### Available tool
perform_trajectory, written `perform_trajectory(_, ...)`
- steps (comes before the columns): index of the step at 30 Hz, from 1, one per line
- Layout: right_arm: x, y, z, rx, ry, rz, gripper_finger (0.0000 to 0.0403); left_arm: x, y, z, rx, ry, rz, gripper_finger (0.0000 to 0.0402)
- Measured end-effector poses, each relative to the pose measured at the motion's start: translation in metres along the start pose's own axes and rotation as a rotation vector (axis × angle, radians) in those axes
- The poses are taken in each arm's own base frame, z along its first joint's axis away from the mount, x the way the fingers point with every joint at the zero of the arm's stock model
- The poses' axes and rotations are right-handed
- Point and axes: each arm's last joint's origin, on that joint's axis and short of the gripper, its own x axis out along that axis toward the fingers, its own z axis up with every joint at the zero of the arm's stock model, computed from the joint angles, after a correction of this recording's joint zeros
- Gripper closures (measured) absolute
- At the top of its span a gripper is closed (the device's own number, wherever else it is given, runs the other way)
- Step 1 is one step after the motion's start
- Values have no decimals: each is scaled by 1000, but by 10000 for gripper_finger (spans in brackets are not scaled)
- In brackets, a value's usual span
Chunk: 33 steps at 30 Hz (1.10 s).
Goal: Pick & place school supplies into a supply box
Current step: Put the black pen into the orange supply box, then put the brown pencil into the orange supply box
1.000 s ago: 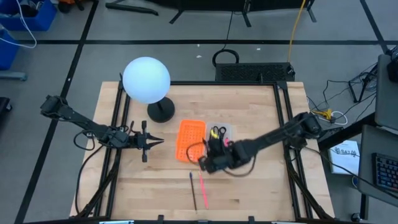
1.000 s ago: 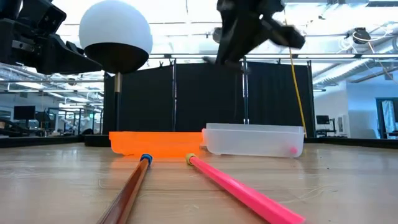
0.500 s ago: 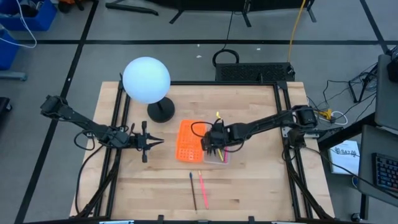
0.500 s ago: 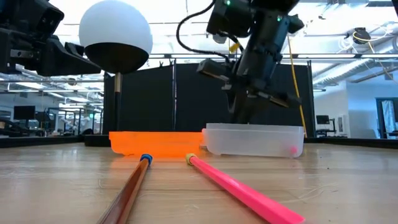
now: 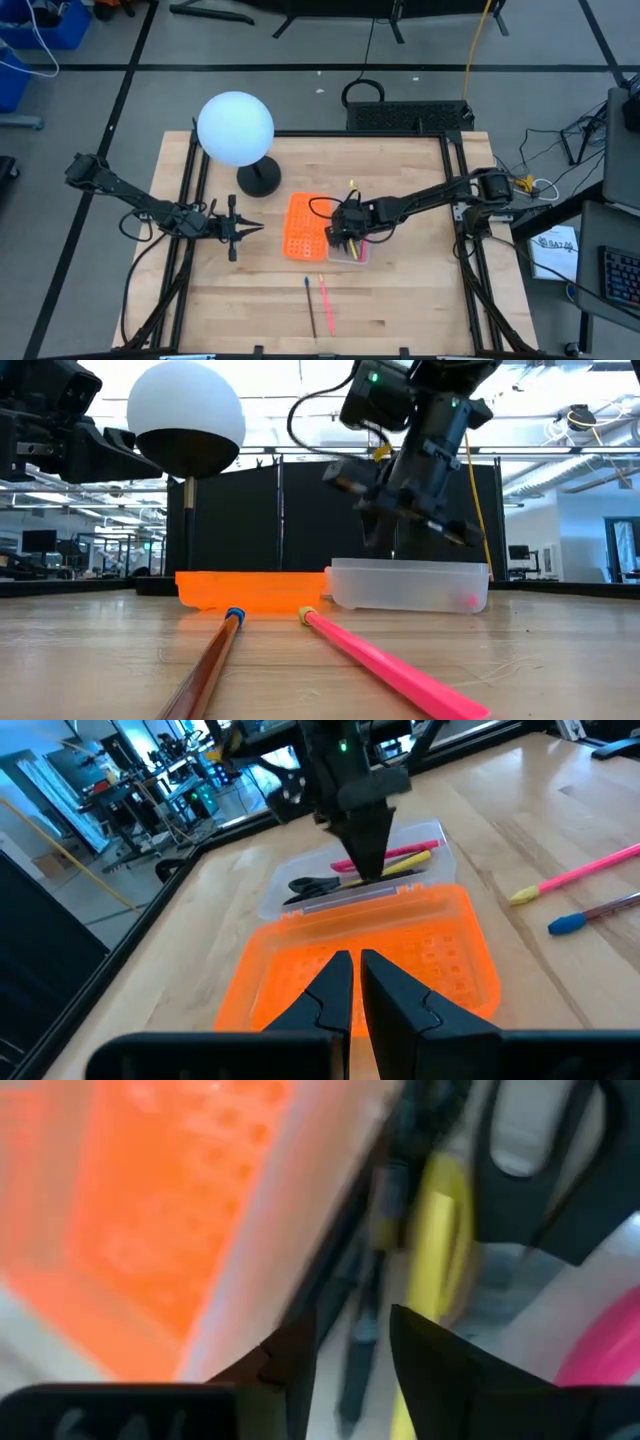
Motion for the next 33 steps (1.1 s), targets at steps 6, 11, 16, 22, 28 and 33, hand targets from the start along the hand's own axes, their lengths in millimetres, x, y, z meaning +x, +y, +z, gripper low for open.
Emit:
perform_trajectory(6,-37,4,2,-115,-58,63,274,0,0,-2,-4,17,-2,369)
perform_trajectory(11,-85,5,-4,-307,-225,90,278,0,-1,-3,53,33,-5,369)
perform_trajectory(16,-130,-1,-18,-532,-394,101,279,0,-2,-7,74,71,-16,369)
perform_trajectory(22,-174,-21,-26,-776,-562,162,299,-2,-4,-17,73,160,-37,369)
perform_trajectory(28,-170,-61,-36,-1098,-605,277,372,0,1,-7,118,64,-11,369)
perform_trajectory(33,-155,-101,-39,-1091,-752,379,393,0,0,0,241,-27,-70,369)
